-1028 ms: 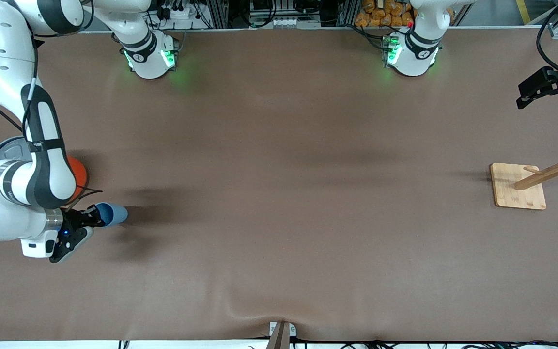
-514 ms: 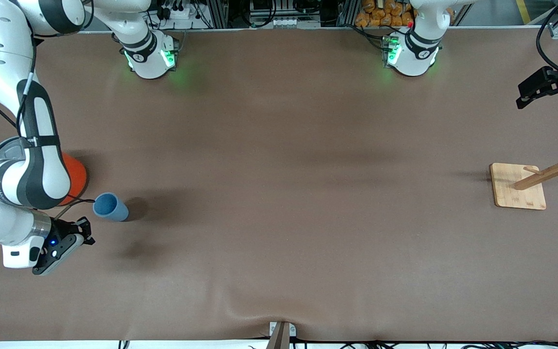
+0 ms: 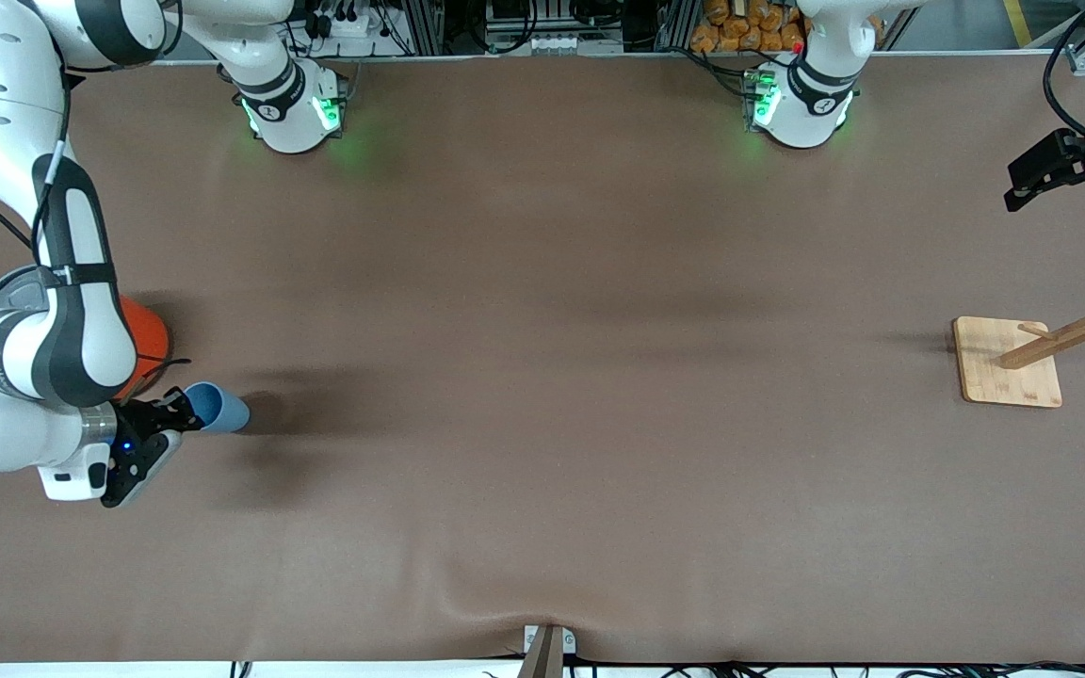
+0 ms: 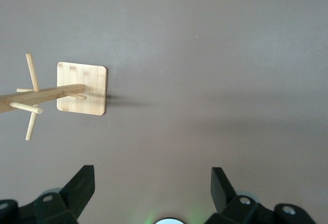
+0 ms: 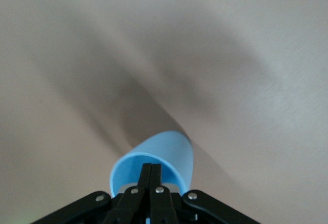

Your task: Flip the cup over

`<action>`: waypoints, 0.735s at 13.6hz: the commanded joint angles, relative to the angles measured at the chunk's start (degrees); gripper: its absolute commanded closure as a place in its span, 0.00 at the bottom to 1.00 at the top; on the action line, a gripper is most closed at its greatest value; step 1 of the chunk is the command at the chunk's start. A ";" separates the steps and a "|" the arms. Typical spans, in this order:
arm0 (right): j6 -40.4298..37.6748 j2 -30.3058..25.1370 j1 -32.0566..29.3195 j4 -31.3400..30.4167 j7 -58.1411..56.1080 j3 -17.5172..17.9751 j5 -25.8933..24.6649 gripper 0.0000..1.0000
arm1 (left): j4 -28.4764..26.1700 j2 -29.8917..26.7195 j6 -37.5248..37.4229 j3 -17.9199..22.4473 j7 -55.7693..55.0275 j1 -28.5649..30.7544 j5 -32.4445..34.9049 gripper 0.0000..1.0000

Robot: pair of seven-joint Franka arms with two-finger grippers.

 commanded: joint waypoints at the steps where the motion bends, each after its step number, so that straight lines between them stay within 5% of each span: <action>1: -1.12 -0.31 -0.60 -1.81 0.50 0.13 0.74 1.00 | 1.20 0.27 -0.38 -0.24 1.01 0.40 0.10 0.00; 5: 5.98 2.58 -1.30 -1.82 -0.29 0.04 0.74 1.00 | 1.20 0.27 -0.38 -0.24 1.01 0.40 0.10 0.00; 10: 23.82 2.76 0.10 -1.12 0.24 0.31 0.66 1.00 | 1.20 0.19 -0.38 -0.06 1.01 0.40 0.01 0.00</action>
